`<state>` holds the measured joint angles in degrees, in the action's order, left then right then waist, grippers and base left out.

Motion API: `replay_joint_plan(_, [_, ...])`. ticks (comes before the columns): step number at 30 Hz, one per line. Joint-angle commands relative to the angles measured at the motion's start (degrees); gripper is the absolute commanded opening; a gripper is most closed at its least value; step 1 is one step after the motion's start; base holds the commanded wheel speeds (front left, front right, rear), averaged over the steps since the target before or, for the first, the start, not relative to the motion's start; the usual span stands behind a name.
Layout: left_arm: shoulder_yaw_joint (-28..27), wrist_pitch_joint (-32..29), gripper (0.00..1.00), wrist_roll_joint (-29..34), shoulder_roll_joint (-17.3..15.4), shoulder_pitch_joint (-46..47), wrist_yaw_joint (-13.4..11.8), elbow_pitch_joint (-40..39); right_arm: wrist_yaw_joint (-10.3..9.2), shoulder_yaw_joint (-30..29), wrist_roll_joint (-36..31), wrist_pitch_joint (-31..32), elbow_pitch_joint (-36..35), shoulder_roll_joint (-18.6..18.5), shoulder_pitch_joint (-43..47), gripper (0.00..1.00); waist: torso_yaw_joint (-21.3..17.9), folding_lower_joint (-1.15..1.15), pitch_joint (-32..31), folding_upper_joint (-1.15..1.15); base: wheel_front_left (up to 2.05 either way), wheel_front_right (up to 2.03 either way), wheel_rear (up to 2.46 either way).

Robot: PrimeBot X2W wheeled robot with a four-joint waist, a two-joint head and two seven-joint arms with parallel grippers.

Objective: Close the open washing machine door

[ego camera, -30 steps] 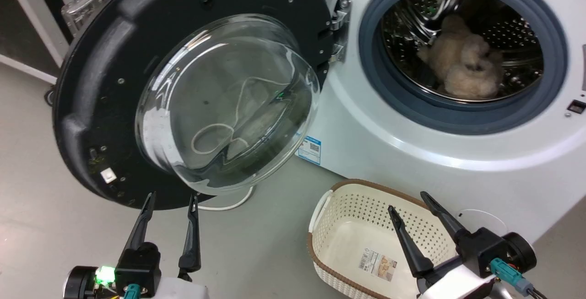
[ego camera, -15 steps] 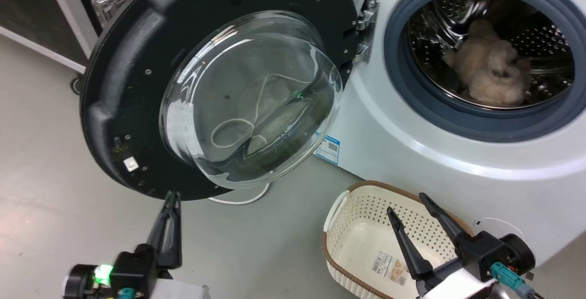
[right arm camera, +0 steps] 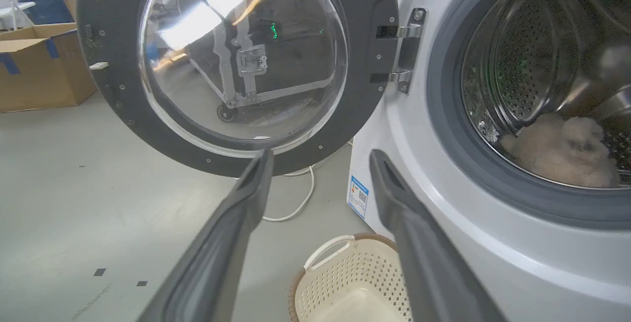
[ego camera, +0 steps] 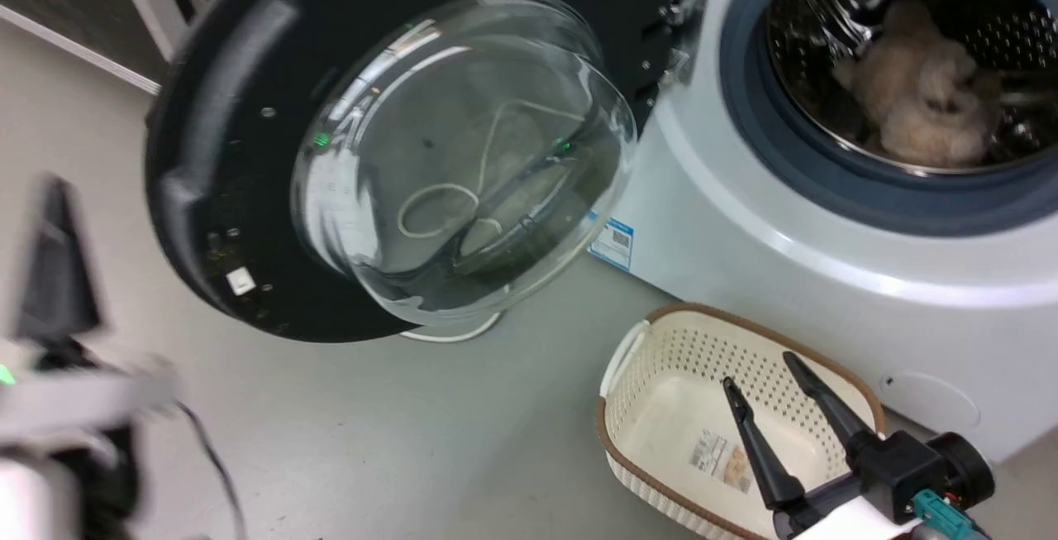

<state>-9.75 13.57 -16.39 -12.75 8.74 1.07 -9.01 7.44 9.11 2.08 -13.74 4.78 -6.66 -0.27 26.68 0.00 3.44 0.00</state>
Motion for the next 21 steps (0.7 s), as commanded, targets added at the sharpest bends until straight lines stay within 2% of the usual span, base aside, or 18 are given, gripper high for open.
replay_joint_plan(1, [-2.2, -1.0, 0.00, -2.7, -2.2, 3.3, 0.9, 1.8, 0.04, -0.1, 0.4, -0.6, -0.4, -0.7, 0.3, 1.00, -0.8, 0.00, 1.1, 0.00, 0.00, 0.00, 0.00])
replay_joint_plan(6, [-9.3, -9.6, 0.00, -14.4, -8.0, 13.9, 2.2, 10.7, 0.05, 0.5, 1.2, -1.2, -1.0, -2.2, -1.4, 1.00, -2.3, 0.00, 3.0, 0.00, 0.00, 0.00, 0.00])
replay_joint_plan(10, [-13.0, -16.4, 0.00, -22.6, -9.9, 21.0, 1.5, 19.0, 0.05, 0.5, 2.0, -1.3, -1.0, -2.6, -2.2, 1.00, -3.6, 0.00, 4.1, 0.00, 0.00, 0.00, 0.00])
replay_joint_plan(12, [-13.2, -19.3, 0.00, -24.3, -11.2, 23.3, 1.5, 22.8, 0.05, 1.0, 2.3, -1.3, -1.1, -2.8, -2.5, 1.00, -4.3, 0.00, 4.7, 0.00, 0.00, 0.00, 0.00])
replay_joint_plan(18, [-14.7, -28.3, 0.00, -31.9, -11.4, 29.2, 0.3, 33.7, 0.05, 1.8, 2.7, -1.3, -1.1, -3.7, -3.5, 1.00, -5.7, 0.00, 5.5, 0.00, 0.00, 0.00, 0.00])
replay_joint_plan(21, [-16.6, -34.8, 0.00, -38.4, -9.9, 31.5, -0.2, 37.8, 0.05, 1.7, 2.9, -1.2, -0.9, -3.9, -3.5, 1.00, -6.0, 0.00, 5.5, 0.00, 0.00, 0.00, 0.00])
